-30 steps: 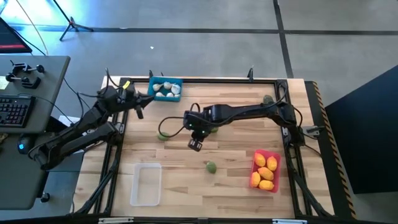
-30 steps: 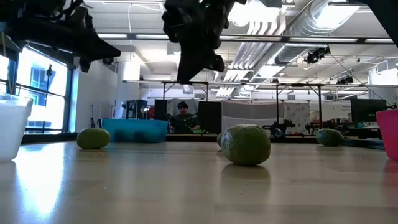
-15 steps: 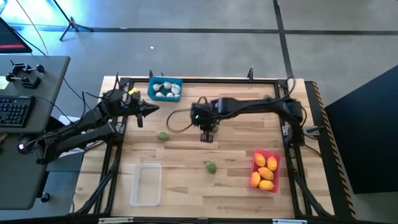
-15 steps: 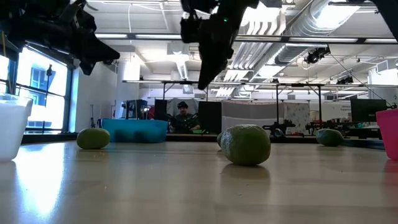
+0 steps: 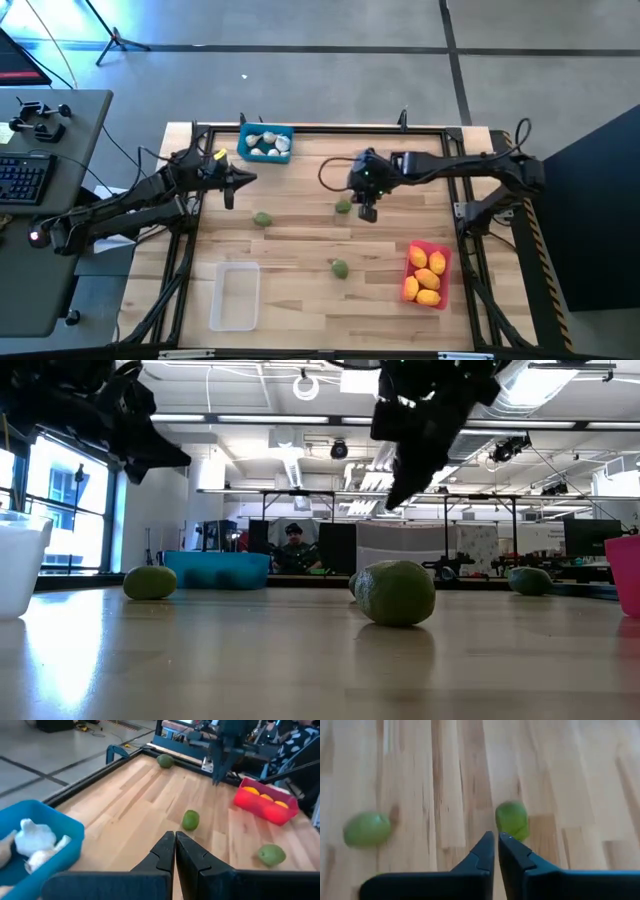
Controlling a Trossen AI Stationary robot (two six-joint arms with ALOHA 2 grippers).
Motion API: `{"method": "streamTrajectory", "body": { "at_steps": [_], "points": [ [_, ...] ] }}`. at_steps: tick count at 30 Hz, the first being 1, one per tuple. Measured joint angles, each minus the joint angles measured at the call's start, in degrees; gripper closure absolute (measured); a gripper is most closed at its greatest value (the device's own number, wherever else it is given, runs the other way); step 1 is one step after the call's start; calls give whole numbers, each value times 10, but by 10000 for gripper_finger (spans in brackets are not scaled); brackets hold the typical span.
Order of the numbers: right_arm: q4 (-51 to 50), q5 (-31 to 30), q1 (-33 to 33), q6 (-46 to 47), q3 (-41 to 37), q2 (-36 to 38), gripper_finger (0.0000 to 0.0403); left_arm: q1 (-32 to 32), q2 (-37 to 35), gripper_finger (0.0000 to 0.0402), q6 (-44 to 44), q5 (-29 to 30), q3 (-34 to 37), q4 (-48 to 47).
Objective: Sort produce into baskets
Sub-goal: Put the lime into the transparent bin
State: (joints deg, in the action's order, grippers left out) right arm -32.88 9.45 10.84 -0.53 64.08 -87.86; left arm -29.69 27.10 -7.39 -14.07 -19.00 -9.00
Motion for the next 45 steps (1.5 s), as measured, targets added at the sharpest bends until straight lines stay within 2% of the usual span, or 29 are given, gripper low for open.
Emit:
{"method": "streamTrajectory", "body": {
  "at_steps": [4, 9, 13, 17, 22, 28, 34, 37, 41, 45],
  "points": [
    [7, 0, -11, -33, -31, -1, 349, 6, 7, 398, -34, 0, 0, -10],
    [13, -5, -24, -53, -38, -17, 249, 16, 22, 394, -29, 18, 0, -7],
    [69, -10, -20, -48, -37, -34, 174, 16, 32, 394, -32, 24, 0, -7],
    [98, -31, -18, -61, -36, -68, 133, 16, 33, 394, -50, 11, 0, -6],
    [90, -24, -15, -97, -36, -113, 123, 16, 33, 394, -50, 10, 0, -6],
    [101, -45, -6, -151, -36, -143, 123, 16, 33, 394, -56, 13, 0, -7],
    [124, -46, 9, -161, -36, -153, 123, 17, 33, 394, -70, 13, 0, -6],
    [138, -26, 8, -160, -33, -149, 123, 17, 33, 394, -70, 13, 0, -7],
    [143, 22, 8, -86, -20, -149, 124, 17, 33, 394, -76, 12, 0, -6],
    [143, -7, -1, 78, -15, -149, 124, 17, 33, 394, -82, 12, 0, -6]
  ]
}}
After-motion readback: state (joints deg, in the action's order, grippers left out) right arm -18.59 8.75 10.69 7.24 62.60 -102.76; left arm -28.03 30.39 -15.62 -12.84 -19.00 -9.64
